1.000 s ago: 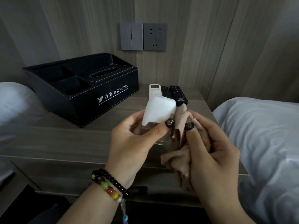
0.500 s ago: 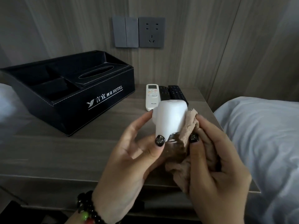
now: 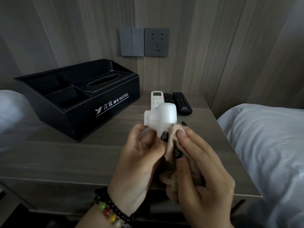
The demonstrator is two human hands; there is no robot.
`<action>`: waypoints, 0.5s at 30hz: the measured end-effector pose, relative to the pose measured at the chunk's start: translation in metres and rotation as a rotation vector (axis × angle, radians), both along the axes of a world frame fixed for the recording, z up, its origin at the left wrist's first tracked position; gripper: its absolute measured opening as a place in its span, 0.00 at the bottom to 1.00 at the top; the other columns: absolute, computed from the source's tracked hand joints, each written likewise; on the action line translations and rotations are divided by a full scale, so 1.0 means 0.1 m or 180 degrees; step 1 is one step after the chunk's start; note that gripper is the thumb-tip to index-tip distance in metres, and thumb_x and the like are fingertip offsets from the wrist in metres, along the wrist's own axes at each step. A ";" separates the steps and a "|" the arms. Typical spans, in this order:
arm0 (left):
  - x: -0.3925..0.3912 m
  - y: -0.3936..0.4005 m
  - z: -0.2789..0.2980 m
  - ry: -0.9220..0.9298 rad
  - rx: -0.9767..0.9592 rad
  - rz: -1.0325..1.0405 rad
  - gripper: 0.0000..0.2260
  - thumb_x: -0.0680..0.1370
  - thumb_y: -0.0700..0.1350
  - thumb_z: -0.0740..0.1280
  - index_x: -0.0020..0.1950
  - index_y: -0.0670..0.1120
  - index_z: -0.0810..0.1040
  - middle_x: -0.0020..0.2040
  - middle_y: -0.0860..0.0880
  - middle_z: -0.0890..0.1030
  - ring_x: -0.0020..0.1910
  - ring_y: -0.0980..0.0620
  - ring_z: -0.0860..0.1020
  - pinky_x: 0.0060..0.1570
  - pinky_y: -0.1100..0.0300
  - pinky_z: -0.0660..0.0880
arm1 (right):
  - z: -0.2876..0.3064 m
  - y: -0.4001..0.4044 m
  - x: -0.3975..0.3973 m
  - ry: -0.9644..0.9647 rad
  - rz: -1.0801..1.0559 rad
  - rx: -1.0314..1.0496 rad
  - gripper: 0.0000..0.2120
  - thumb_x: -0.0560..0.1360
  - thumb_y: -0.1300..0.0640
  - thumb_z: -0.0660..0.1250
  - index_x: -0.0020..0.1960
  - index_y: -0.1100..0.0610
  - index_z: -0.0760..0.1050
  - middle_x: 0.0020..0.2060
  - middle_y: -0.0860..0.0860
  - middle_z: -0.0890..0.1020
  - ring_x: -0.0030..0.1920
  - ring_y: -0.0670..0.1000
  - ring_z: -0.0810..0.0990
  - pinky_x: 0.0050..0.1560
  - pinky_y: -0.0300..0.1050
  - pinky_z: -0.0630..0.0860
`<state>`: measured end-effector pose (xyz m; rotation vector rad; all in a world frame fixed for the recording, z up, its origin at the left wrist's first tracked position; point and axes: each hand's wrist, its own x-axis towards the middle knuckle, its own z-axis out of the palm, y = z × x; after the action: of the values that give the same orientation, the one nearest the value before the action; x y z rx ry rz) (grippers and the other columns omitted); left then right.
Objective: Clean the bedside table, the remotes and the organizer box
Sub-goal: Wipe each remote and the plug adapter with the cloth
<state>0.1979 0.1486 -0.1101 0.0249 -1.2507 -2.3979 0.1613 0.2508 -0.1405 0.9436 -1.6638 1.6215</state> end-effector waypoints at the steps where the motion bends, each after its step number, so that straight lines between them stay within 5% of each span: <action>1: -0.01 0.00 0.00 -0.0015 -0.0029 0.0069 0.19 0.68 0.35 0.71 0.57 0.43 0.74 0.50 0.44 0.84 0.48 0.51 0.83 0.43 0.62 0.79 | -0.02 0.05 -0.02 0.0122 0.0007 0.0062 0.14 0.74 0.69 0.62 0.58 0.67 0.77 0.60 0.60 0.79 0.63 0.53 0.78 0.63 0.44 0.74; 9: 0.10 0.11 0.02 0.0076 -0.0845 -0.0267 0.24 0.69 0.35 0.70 0.64 0.45 0.70 0.52 0.49 0.84 0.52 0.55 0.82 0.48 0.64 0.77 | 0.30 0.23 -0.11 -0.0582 0.0053 -0.0501 0.18 0.75 0.72 0.62 0.61 0.58 0.77 0.57 0.52 0.82 0.59 0.47 0.80 0.59 0.37 0.74; 15: 0.14 0.12 0.03 0.0136 -0.1041 0.0237 0.25 0.69 0.36 0.73 0.64 0.44 0.69 0.52 0.46 0.84 0.51 0.52 0.82 0.48 0.63 0.78 | 0.26 0.21 0.07 0.0134 0.0019 -0.0035 0.17 0.72 0.74 0.61 0.59 0.67 0.76 0.60 0.59 0.78 0.64 0.49 0.76 0.64 0.40 0.72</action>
<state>0.2118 0.1605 -0.1070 -0.0761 -1.5760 -2.0942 0.1681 0.2722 -0.1144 0.9717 -1.6237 1.6021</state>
